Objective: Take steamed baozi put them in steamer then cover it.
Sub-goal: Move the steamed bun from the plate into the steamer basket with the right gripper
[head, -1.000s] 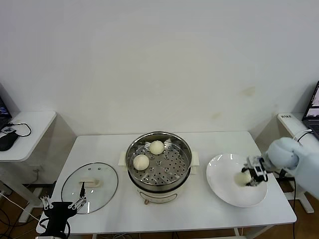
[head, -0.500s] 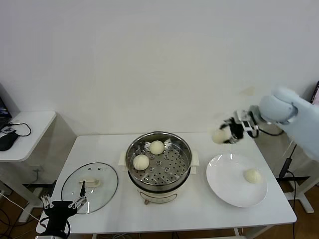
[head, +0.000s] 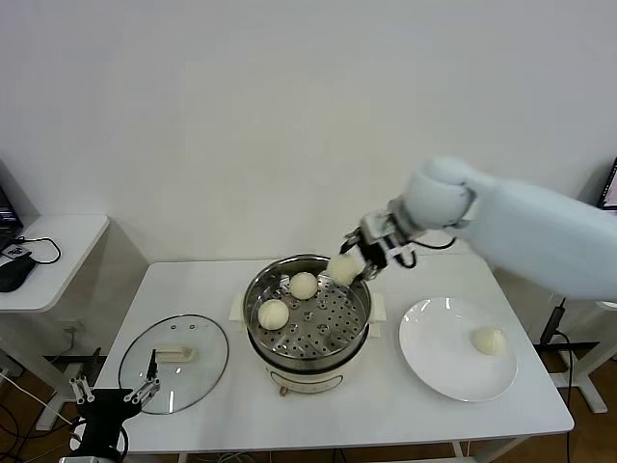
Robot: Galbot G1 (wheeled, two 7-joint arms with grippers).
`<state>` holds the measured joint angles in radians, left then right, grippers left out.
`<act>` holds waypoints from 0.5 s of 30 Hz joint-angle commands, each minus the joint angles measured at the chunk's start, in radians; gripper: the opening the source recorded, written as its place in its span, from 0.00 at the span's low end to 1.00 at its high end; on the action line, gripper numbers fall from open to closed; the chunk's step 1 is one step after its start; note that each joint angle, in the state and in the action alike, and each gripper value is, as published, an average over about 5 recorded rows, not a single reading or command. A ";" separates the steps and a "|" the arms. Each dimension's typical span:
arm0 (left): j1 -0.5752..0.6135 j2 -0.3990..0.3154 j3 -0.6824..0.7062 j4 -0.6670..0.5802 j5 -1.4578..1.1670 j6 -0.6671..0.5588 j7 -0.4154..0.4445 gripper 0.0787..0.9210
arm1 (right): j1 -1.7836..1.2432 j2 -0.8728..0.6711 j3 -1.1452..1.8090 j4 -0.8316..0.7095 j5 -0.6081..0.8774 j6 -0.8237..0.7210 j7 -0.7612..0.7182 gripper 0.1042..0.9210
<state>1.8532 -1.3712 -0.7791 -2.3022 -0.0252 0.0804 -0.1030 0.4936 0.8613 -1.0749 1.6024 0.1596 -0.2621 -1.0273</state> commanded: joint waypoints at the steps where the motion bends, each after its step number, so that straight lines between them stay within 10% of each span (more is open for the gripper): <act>1: 0.000 -0.003 -0.005 0.001 0.000 -0.001 0.000 0.88 | -0.019 0.186 -0.138 -0.007 -0.015 0.102 0.022 0.58; 15: 0.002 -0.012 -0.012 0.000 -0.006 -0.003 -0.002 0.88 | -0.014 0.243 -0.210 -0.008 -0.179 0.318 -0.062 0.58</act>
<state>1.8552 -1.3836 -0.7893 -2.3046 -0.0303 0.0774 -0.1046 0.4817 1.0433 -1.2270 1.5949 0.0712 -0.0844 -1.0500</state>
